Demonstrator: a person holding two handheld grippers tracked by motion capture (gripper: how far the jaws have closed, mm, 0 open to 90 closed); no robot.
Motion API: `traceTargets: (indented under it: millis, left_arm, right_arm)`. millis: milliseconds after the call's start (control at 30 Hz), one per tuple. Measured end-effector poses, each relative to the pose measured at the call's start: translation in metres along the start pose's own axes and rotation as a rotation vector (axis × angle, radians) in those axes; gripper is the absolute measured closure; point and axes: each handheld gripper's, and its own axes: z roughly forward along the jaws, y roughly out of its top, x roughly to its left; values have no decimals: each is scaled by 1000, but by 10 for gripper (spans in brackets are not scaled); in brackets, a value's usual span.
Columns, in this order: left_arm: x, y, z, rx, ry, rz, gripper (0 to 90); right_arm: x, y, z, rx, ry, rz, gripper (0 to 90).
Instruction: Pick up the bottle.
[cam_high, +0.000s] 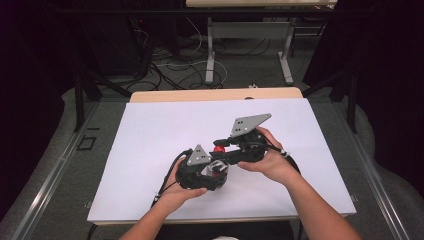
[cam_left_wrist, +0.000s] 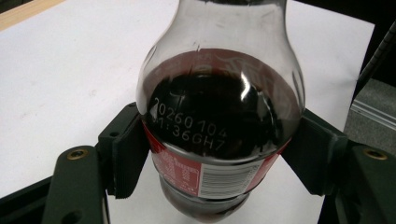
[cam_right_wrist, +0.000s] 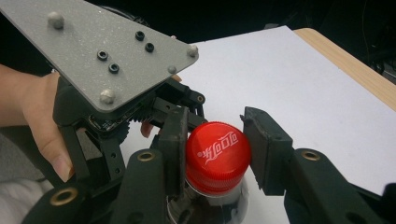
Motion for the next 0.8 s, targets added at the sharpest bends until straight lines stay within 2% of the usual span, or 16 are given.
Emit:
traceTargets:
  millis: [33, 67, 167, 200, 267, 333, 433, 467, 500, 567, 600, 667, 800]
  left_arm:
    - [1, 0, -1, 11, -7, 16, 301]
    - [1, 0, -1, -1, 3, 21, 301]
    - [2, -1, 0, -4, 5, 6, 302]
    - [3, -1, 0, -1, 13, 17, 302]
    - [4, -1, 0, -3, 13, 10, 302]
    - [6, -2, 0, -6, 17, 4, 303]
    - [8, -1, -2, 18, 23, 2, 303]
    - [8, -2, -1, 1, 37, -6, 303]
    - [9, -2, -2, 11, 32, -5, 302]
    - [10, -2, -1, -3, 42, -7, 303]
    - [10, -2, -1, -3, 42, -9, 303]
    - [8, -2, 0, 1, 39, -13, 303]
    - [8, -1, 0, 27, 25, 9, 303]
  right_arm:
    - [0, 0, 0, -4, -2, 7, 611]
    - [0, 0, 0, -9, 0, 9, 611]
    - [-1, -1, 2, -21, -5, 9, 608]
    - [0, -1, 2, -15, -11, 12, 606]
    - [4, -2, 4, -24, -40, 13, 592]
    - [7, -2, 4, -32, -59, 24, 504]
    - [13, -3, 3, -38, -117, 12, 490]
    - [16, -4, 2, -34, -142, 19, 482]
    - [18, -4, 2, -33, -165, 22, 483]
    - [22, -6, 2, -31, -198, 32, 483]
    - [23, -6, 3, -28, -207, 28, 486]
    - [25, -7, 5, -36, -188, 48, 495]
    - [27, -6, 9, -40, -210, 25, 519]
